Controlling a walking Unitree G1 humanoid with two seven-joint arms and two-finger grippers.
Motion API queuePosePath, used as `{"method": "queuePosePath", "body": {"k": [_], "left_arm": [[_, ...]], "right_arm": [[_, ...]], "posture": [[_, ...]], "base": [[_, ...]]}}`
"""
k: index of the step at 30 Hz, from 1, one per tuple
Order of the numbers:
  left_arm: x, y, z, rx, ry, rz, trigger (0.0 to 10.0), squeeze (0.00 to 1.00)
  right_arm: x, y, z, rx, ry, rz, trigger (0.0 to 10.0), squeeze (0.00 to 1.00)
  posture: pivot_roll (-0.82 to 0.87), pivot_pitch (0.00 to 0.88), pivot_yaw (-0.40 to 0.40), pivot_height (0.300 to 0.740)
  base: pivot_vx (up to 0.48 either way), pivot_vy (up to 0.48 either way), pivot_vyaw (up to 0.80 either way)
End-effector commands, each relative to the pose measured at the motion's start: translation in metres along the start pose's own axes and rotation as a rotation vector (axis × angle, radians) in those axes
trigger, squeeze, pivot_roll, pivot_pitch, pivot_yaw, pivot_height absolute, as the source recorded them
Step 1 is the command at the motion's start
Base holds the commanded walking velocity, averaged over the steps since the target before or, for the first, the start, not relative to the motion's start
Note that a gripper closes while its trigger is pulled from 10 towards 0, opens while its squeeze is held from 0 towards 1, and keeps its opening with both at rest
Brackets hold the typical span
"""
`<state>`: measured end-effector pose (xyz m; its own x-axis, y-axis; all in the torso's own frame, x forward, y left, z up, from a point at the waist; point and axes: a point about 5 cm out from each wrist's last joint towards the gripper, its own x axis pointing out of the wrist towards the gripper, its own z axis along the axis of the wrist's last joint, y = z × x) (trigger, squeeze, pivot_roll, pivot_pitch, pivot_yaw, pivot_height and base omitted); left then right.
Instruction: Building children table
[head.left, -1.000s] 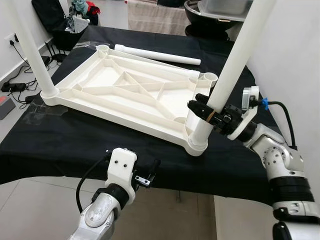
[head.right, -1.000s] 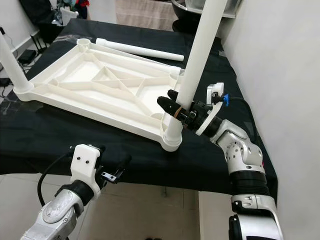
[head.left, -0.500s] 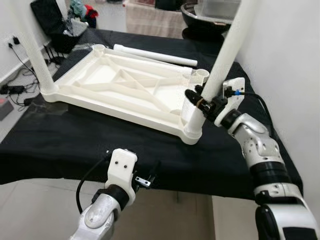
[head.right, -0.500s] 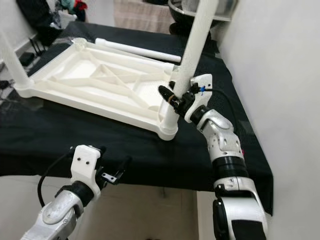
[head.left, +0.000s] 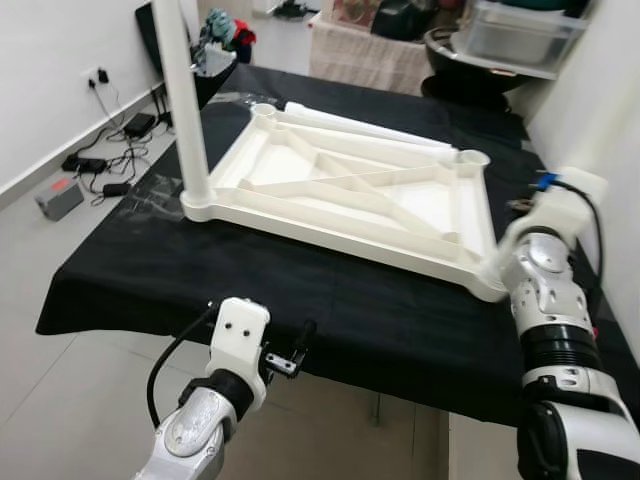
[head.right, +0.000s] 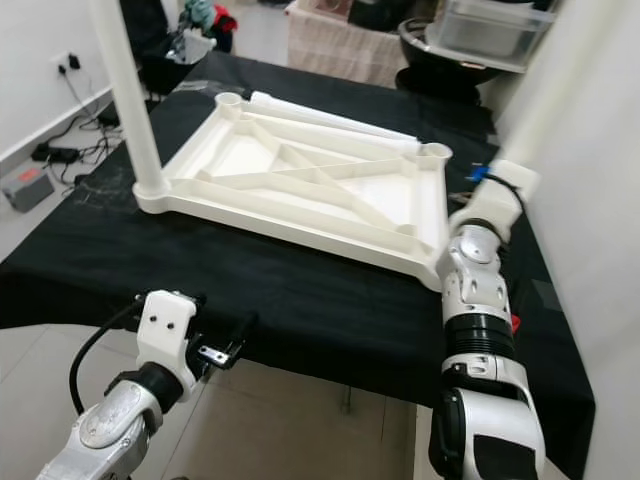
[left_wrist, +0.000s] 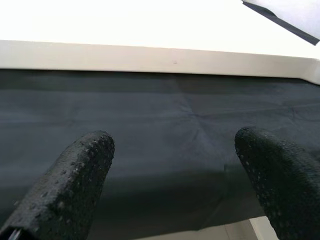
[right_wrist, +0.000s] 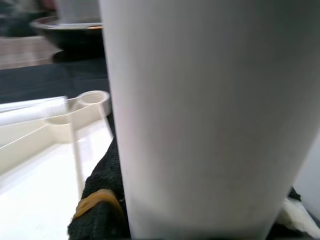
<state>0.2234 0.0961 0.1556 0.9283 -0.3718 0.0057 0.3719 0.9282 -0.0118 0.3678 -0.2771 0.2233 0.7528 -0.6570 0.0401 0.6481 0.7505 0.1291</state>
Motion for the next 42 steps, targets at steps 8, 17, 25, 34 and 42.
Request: {"method": "queuePosePath", "body": {"k": [8,17,25,34,42], "left_arm": [[-0.001,-0.003,-0.005,-0.002,0.023,-0.011,10.0,0.00],[-0.001,-0.003,-0.006,-0.003,0.023,-0.011,10.0,0.00],[-0.002,-0.003,-0.006,-0.003,0.024,-0.011,10.0,0.00],[-0.001,-0.003,-0.006,0.000,0.023,-0.014,10.0,0.00],[-0.001,-0.002,-0.005,-0.001,0.023,-0.011,10.0,0.00]], "right_arm": [[-0.019,0.048,-0.011,0.184,-0.007,0.332,10.0,1.00],[-0.044,0.075,0.001,0.384,0.072,1.057,10.0,0.00],[-0.082,0.048,-0.001,0.362,0.123,1.725,10.0,0.00],[-0.095,0.059,-0.005,0.331,0.147,1.824,0.0,0.00],[-0.055,0.076,-0.017,0.178,0.095,1.270,0.0,0.00]], "posture": [[0.08,0.147,-0.122,0.740],[0.08,0.141,-0.126,0.740],[0.09,0.143,-0.125,0.740],[0.09,0.146,-0.122,0.740],[0.09,0.154,-0.121,0.740]], "base": [[0.000,0.000,0.00],[0.000,0.000,0.00],[0.000,0.000,0.00],[0.000,0.000,0.00],[0.000,0.000,0.00]]}}
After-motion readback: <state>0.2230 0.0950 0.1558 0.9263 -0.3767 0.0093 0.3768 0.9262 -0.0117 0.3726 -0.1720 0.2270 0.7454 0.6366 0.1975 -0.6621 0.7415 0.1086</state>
